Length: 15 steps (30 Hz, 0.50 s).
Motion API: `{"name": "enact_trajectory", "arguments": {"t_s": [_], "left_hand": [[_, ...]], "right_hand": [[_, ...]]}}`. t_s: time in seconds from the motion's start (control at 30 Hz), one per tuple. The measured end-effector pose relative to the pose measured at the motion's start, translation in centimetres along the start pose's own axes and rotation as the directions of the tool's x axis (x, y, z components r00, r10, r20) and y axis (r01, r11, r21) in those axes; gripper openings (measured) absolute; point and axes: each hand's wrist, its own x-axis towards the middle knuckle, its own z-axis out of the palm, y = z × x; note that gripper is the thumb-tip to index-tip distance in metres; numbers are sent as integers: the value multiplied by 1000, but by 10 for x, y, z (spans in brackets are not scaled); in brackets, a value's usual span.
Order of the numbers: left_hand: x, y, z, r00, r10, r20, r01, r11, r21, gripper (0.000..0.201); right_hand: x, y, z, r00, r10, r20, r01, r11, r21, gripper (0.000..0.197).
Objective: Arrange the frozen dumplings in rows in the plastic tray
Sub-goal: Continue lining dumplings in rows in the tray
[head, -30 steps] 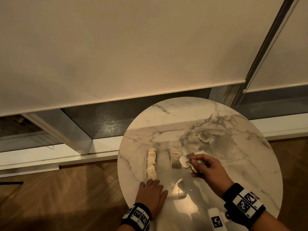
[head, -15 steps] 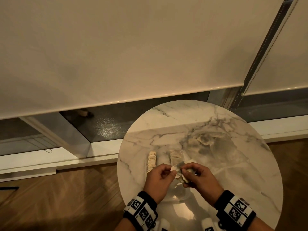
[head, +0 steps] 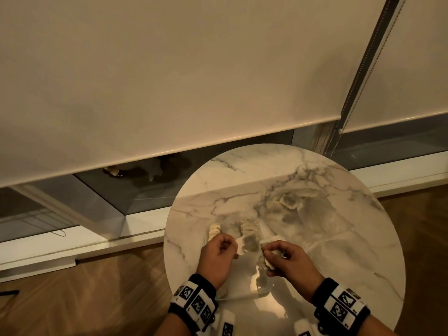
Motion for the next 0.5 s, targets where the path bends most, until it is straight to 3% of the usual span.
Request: {"name": "enact_trajectory", "arguments": {"t_s": [0.1,0.17,0.23,0.3,0.37,0.5], "left_hand": [[19,-1,-13,1000,-4,-23,7,994,107,9],[36,-5,-26,998,66,-13,-57,933,354,9],[53,-7,-36,994,100,52,-111,771,627,6],[69,-9,-42,989,68,133,-146,612,777,11],[87,-12,-42,976,-5,219,-189,483,855,12],[117,-10,-36,926,-138,351,-293,322,900,11]], "right_hand": [[3,2,-7,999,12,-37,-11,1000,22,8],[5,4,-13,998,12,-60,-10,999,33,8],[7,5,-18,997,13,-79,-9,999,44,8],[8,7,-21,996,15,-91,-11,999,51,8],[9,11,-24,995,19,-102,-12,998,67,8],[9,18,-31,992,28,-121,-15,994,108,8]]}}
